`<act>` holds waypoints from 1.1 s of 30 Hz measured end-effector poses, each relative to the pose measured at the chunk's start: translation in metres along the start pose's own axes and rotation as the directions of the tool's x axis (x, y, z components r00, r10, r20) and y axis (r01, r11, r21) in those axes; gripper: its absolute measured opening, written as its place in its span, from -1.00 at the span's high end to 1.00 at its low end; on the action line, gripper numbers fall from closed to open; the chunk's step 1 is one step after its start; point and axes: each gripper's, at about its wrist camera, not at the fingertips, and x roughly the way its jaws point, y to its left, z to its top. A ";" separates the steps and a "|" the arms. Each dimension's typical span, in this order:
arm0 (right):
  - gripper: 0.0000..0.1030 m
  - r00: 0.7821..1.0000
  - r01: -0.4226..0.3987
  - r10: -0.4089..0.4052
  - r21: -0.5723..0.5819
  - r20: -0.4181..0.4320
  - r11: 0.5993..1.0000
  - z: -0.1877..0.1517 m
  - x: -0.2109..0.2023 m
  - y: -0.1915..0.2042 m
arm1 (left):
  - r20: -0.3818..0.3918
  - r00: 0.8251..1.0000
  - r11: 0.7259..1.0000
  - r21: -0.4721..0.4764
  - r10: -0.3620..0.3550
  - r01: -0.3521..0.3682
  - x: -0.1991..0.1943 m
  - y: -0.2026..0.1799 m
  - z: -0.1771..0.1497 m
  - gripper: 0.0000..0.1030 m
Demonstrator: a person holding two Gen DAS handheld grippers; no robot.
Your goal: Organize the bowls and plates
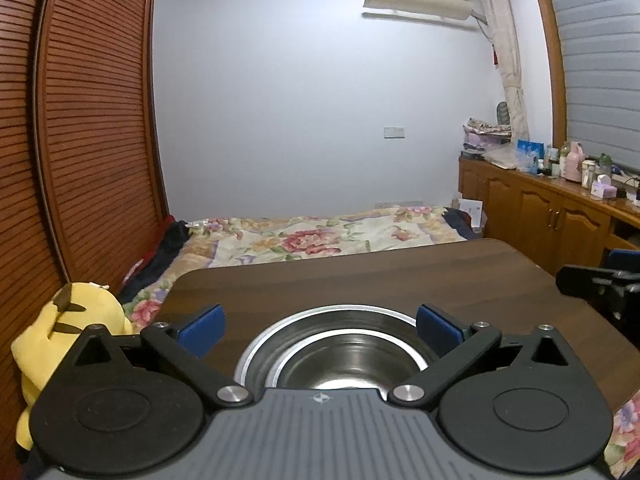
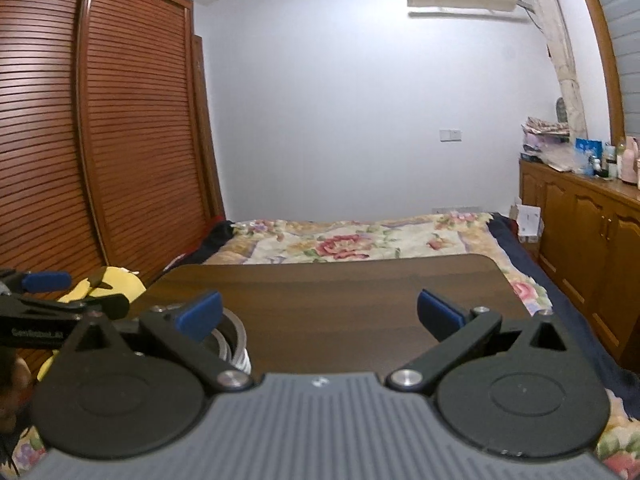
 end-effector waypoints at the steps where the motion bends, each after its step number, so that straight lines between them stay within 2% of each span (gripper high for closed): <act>1: -1.00 1.000 0.008 -0.008 -0.006 -0.002 1.000 -0.001 -0.001 0.001 | -0.001 1.000 1.000 -0.001 -0.005 0.005 0.000 -0.001 -0.001 -1.00; 6: -1.00 0.999 0.038 -0.038 -0.016 -0.020 0.999 -0.005 -0.005 0.003 | 0.003 1.000 1.000 0.018 -0.005 0.005 -0.005 -0.011 -0.004 -1.00; 11: -1.00 0.998 0.056 -0.057 -0.011 -0.031 0.998 -0.008 -0.007 0.003 | -0.021 1.000 1.000 -0.003 -0.014 0.014 -0.009 -0.013 -0.006 -1.00; 33: -1.00 0.996 0.078 -0.079 -0.040 -0.046 0.996 -0.021 -0.010 0.004 | -0.037 0.998 0.998 -0.024 0.056 -0.057 -0.015 0.009 -0.025 -1.00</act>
